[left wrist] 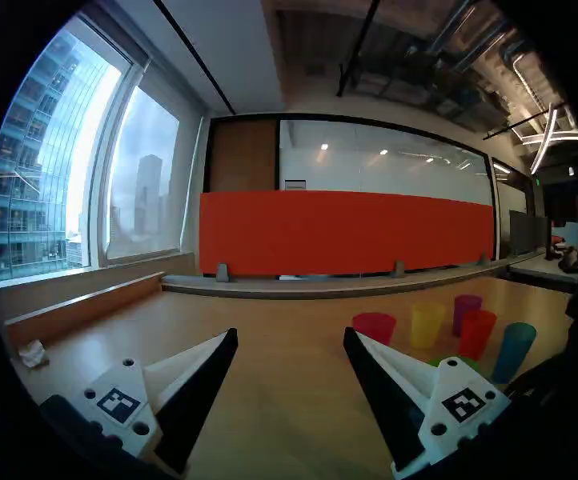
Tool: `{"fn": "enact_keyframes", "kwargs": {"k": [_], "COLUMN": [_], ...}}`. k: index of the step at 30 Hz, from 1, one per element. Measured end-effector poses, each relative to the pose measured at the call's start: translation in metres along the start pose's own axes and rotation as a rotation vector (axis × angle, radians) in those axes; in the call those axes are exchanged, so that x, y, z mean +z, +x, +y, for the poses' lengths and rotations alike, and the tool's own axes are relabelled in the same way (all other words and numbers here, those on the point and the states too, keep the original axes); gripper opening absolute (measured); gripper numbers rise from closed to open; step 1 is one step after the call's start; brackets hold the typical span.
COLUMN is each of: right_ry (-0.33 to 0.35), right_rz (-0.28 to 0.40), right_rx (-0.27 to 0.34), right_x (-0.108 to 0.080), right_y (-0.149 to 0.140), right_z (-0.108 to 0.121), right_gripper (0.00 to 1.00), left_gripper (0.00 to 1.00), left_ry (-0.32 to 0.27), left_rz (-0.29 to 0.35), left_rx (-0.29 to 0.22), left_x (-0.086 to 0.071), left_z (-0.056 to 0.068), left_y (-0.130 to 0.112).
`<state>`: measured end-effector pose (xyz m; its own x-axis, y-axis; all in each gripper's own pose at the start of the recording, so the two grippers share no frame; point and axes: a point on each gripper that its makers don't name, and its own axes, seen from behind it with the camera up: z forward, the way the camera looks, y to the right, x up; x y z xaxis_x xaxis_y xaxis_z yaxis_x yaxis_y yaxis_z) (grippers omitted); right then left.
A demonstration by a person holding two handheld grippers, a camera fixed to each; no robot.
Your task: Pour water
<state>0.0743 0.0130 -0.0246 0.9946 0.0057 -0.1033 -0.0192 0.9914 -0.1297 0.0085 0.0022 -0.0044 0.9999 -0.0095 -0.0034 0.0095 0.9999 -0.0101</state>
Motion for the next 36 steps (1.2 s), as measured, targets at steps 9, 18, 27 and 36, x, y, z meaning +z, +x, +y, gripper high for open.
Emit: {"fn": "enact_keyframes", "kwargs": {"k": [9, 18, 27, 36], "right_ry": [0.002, 0.002, 0.001, -0.001], "right_rz": [-0.002, -0.001, -0.002, -0.001], "right_rx": [0.002, -0.005, -0.003, -0.007], "right_x": [0.0004, 0.0003, -0.001, -0.0034], "right_y": [0.0001, 0.0019, 0.0007, -0.0013], "right_z": [-0.001, -0.0014, 0.0003, 0.004], "right_gripper": [0.99, 0.99, 0.99, 0.99], "left_gripper": [0.99, 0.99, 0.99, 0.99], "left_ry": [-0.001, -0.005, -0.013, -0.014], "left_rz": [-0.006, -0.003, -0.003, -0.004], "left_rx": [-0.004, 0.004, 0.004, 0.008], "left_x": [0.0005, 0.0027, 0.0029, 0.003], "left_z": [0.0004, 0.0017, 0.0029, 0.0034], "left_y": [-0.0078, -0.0081, -0.0087, -0.0082]}}
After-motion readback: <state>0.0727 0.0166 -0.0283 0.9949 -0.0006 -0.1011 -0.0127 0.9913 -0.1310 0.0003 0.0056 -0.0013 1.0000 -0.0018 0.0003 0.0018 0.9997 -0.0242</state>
